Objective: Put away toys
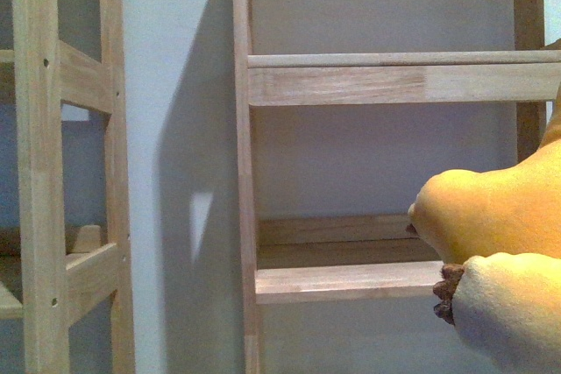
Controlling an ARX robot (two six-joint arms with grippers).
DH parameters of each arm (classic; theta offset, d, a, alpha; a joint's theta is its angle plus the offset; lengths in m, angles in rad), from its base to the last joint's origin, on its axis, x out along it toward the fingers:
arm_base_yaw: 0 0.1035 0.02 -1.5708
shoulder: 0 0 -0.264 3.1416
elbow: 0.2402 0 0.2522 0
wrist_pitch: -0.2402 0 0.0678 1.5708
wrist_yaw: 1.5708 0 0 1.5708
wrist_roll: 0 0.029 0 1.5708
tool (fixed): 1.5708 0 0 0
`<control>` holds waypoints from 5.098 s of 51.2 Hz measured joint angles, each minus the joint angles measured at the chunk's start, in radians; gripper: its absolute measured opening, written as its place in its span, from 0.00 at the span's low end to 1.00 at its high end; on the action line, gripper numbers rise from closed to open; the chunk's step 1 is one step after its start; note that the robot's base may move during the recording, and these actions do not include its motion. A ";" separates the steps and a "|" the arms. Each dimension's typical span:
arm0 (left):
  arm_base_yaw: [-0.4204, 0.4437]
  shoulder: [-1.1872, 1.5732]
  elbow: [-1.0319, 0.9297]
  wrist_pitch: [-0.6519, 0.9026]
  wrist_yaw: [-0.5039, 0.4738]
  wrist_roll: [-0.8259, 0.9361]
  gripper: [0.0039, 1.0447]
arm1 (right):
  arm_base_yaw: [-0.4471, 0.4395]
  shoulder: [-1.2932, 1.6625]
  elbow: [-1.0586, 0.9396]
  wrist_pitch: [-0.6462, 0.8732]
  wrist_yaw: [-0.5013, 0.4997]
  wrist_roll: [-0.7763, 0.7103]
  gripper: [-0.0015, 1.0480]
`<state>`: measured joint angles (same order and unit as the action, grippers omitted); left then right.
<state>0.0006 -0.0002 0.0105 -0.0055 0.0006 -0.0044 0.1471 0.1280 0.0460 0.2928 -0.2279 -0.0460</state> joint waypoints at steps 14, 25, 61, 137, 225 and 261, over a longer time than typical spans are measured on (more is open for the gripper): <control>0.000 0.000 0.000 0.000 0.000 0.000 0.94 | 0.000 0.001 0.000 0.000 0.000 0.000 0.07; 0.000 0.000 0.000 0.000 0.000 0.000 0.94 | -0.001 0.001 0.000 0.000 0.000 0.000 0.07; 0.000 0.001 0.000 0.000 0.000 0.000 0.94 | -0.002 0.002 0.000 -0.006 -0.006 -0.005 0.07; 0.000 0.001 0.000 0.000 0.000 0.000 0.94 | -0.235 1.098 1.521 -0.099 -0.077 0.173 0.07; 0.000 0.001 0.000 0.000 0.000 0.000 0.94 | 0.126 1.584 2.046 -0.524 -0.138 0.738 0.07; 0.000 0.001 0.000 0.000 0.000 0.000 0.94 | 0.092 1.509 1.931 -0.385 -0.005 0.628 0.92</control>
<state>0.0006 0.0006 0.0105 -0.0055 0.0002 -0.0044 0.2386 1.6371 1.9774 -0.0925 -0.2325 0.5823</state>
